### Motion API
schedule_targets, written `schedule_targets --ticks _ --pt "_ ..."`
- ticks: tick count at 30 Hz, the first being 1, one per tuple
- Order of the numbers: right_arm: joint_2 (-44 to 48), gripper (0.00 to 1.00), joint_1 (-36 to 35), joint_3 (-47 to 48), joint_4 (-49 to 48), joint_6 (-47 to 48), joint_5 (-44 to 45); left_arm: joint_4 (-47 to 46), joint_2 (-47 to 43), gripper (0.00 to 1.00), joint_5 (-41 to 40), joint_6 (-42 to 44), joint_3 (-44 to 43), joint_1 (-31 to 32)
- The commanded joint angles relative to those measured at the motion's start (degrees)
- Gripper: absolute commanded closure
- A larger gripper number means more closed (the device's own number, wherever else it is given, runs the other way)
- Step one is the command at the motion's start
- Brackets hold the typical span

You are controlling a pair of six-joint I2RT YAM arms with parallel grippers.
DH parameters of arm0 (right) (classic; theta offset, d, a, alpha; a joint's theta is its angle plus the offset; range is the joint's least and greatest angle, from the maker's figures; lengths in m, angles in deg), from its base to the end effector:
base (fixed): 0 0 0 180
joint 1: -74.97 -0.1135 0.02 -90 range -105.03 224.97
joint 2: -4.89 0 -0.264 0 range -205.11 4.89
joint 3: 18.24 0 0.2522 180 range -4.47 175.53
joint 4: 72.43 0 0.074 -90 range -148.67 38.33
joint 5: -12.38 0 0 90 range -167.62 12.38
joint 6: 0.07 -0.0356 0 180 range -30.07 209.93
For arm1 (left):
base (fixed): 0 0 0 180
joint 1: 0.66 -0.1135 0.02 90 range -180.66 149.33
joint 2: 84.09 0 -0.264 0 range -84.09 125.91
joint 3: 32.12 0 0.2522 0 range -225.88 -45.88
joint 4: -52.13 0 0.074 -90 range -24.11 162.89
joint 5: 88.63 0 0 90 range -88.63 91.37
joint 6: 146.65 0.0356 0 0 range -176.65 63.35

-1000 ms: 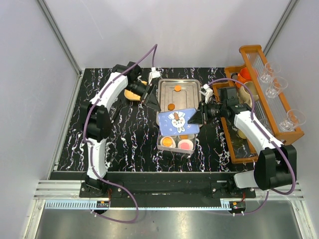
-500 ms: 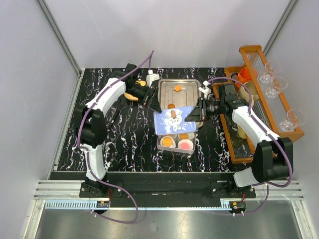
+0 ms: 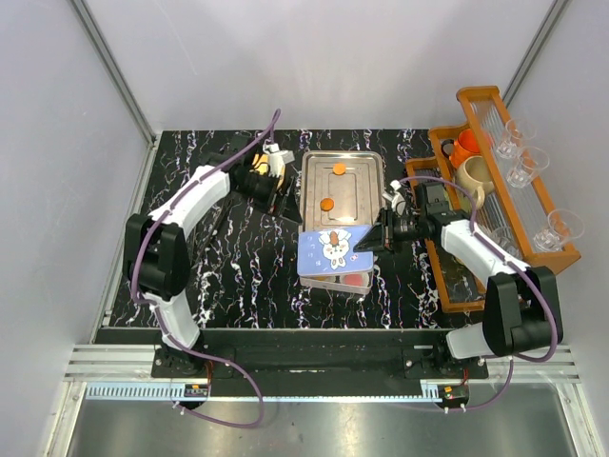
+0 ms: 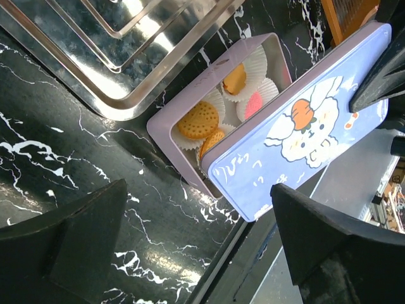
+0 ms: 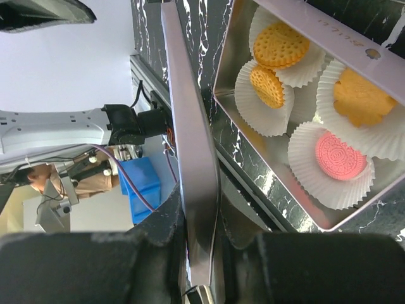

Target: Pack the cookies

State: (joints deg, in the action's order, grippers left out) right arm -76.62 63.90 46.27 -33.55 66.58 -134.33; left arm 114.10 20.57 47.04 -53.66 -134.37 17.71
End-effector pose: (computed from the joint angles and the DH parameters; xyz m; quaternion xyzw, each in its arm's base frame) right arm 0.2638 0.0819 0.2234 -0.0485 0.8514 0.5101 0.1123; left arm 0.3541 -0.1444 0.2691 0.2511 0.8672 -0.4024 0.1519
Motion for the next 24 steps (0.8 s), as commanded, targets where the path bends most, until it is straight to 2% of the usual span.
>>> schedule_targets --ticks 1,10,24 --pt "2.9 1.00 0.1 -1.4 -4.6 -5.1 1.0 -6.3 -5.0 0.01 -1.9 -2.9 4.5 -0.1" --pt "0.7 1.00 0.1 -5.3 -11.9 -11.6 3.1 -11.6 -8.2 0.01 -2.2 -8.2 11.7 2.1" --pt "-0.7 1.00 0.0 -9.8 -21.2 -17.2 6.3 -14.1 -7.4 0.01 -2.9 -9.7 14.1 5.6"
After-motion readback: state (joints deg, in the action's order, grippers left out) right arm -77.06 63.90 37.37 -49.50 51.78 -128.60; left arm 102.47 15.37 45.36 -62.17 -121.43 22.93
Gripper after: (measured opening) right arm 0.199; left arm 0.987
